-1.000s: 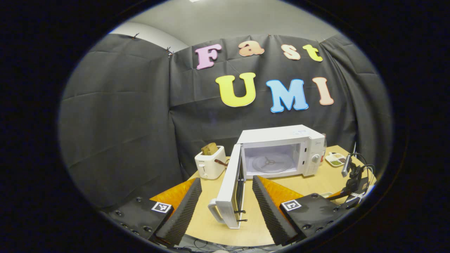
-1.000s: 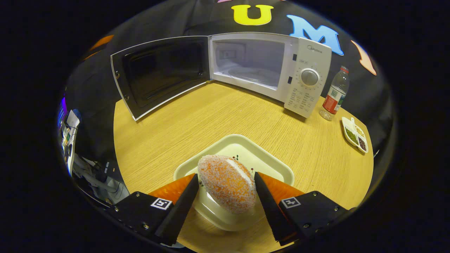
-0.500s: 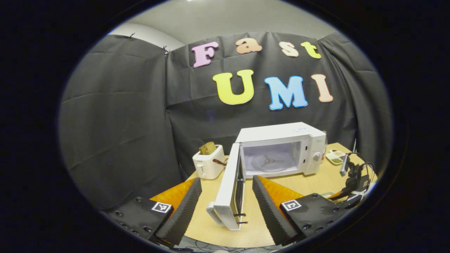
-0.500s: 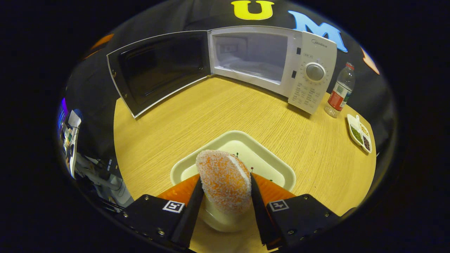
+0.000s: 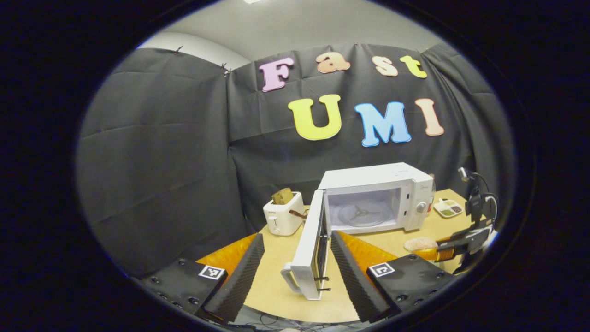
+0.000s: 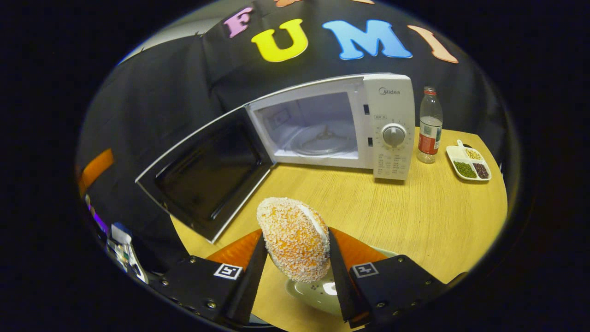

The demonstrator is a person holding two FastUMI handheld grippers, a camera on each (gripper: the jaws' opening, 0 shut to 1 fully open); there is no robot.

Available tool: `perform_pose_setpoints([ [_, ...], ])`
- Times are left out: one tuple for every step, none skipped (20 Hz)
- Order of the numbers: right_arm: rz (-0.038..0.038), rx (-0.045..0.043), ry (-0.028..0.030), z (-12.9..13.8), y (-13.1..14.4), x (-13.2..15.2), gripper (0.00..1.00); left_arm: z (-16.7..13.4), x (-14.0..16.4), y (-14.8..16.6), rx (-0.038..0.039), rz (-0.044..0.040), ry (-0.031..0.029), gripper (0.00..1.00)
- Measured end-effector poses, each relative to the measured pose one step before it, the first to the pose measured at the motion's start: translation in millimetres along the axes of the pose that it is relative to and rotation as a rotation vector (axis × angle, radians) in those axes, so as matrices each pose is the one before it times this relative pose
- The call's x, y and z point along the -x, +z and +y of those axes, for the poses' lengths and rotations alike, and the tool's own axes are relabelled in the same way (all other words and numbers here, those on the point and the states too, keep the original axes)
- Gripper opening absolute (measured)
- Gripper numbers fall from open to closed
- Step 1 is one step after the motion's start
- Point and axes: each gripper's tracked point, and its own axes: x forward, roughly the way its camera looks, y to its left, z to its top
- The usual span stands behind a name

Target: Open the microwave oven with the left hand, put the food in, and close the microwave oven.

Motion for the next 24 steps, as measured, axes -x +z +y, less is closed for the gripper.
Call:
perform_pose_setpoints([
  [-0.03475,-0.05820,-0.00929,4.83,14.37,-10.27,0.72,-1.69,-2.54,2.91,-0.00706,-0.00287,-0.01606,1.00],
  [-0.02829,-0.05740,-0.00391,6.58,11.26,-13.29,0.71,-1.00,-4.13,2.76,-0.01098,-0.00993,-0.01354,1.00],
  [-0.02964,-0.04930,-0.01554,3.53,10.67,-14.61,0.71,-0.61,-3.48,1.36,-0.01161,-0.00484,-0.01525,1.00],
  [-0.02833,-0.03780,-0.01811,2.35,9.48,-16.48,0.71,-1.97,-5.91,0.64,-0.00622,-0.00526,-0.02626,1.00],
  [-0.03225,-0.03993,-0.01394,4.94,9.66,-15.70,0.71,-3.50,-6.33,2.39,-0.00346,-0.00896,-0.03072,1.00],
  [-0.02906,-0.04133,-0.00723,7.06,6.59,-18.13,0.71,-0.15,-5.43,1.54,-0.00753,-0.00093,-0.02182,1.00],
  [-0.03908,-0.04357,-0.00630,6.36,8.88,-17.26,0.71,2.90,-5.36,0.46,-0.00626,-0.00391,-0.01596,1.00],
  [-0.03135,-0.03599,-0.02059,2.63,6.60,-17.68,0.72,1.27,-6.07,1.74,0.00218,-0.00741,-0.01640,1.00],
  [-0.02998,-0.03602,-0.01544,2.27,6.59,-17.10,0.72,2.09,-4.45,0.35,0.00670,-0.00113,-0.01413,1.00],
  [-0.02853,-0.03853,-0.01346,3.52,4.43,-15.65,0.71,0.98,-4.00,-2.52,0.00903,0.00041,-0.01332,1.00],
  [-0.01963,-0.03935,-0.01625,1.65,3.77,-14.49,0.71,2.87,-4.25,-1.97,0.00970,0.00617,-0.00946,1.00],
  [-0.02318,-0.03399,-0.01982,-0.71,3.78,-12.29,0.71,2.65,-3.62,-2.68,0.00823,0.00612,-0.00938,0.97],
  [-0.03330,-0.01181,-0.02740,-3.83,6.10,-12.86,0.71,2.96,-3.17,-1.88,0.00077,0.00354,-0.00556,1.00],
  [-0.02700,-0.01789,-0.02821,-5.11,3.56,-12.15,0.71,4.29,-3.14,-1.51,-0.00524,0.00314,-0.00173,1.00],
  [-0.02722,-0.02801,-0.01670,-0.55,4.77,-10.40,0.71,3.23,-3.68,-2.62,-0.00622,0.00562,-0.00254,0.99],
  [-0.01965,-0.02077,-0.02583,-3.83,0.79,-9.83,0.71,3.88,-3.15,-2.29,-0.00309,0.00545,0.00015,1.00],
  [-0.01841,-0.00208,-0.02065,-0.01,-0.08,-8.53,0.71,3.26,-3.42,-2.17,-0.00018,0.00226,0.00012,1.00],
  [-0.02414,0.01280,-0.02091,-1.33,0.64,-6.33,0.71,3.22,-3.65,-0.96,-0.00796,-0.00677,0.00064,1.00],
  [-0.03135,0.02131,-0.03466,-3.53,1.27,-4.69,0.71,0.20,-3.50,-4.05,-0.01474,0.02022,-0.00809,0.99],
  [-0.02053,0.00081,-0.01595,1.56,-1.98,-4.87,0.71,1.15,-3.10,-5.02,-0.01721,0.00226,0.00059,0.98],
  [-0.01842,-0.00270,-0.01126,-0.56,-0.66,-4.27,0.71,2.58,-1.87,3.48,-0.00755,-0.01522,0.00131,0.99],
  [-0.00427,0.00182,-0.01841,-2.51,-4.37,-5.66,0.72,-0.55,-1.06,2.85,0.00350,-0.00697,-0.00540,1.00],
  [0.00997,-0.01224,-0.01653,-0.71,-4.84,-5.87,0.74,-1.38,-1.32,0.49,0.00810,0.00042,-0.00762,0.97],
  [0.01693,-0.02184,-0.00187,1.83,-4.71,-5.03,0.76,-0.21,0.40,-1.28,0.00338,0.00246,-0.00438,0.94],
])
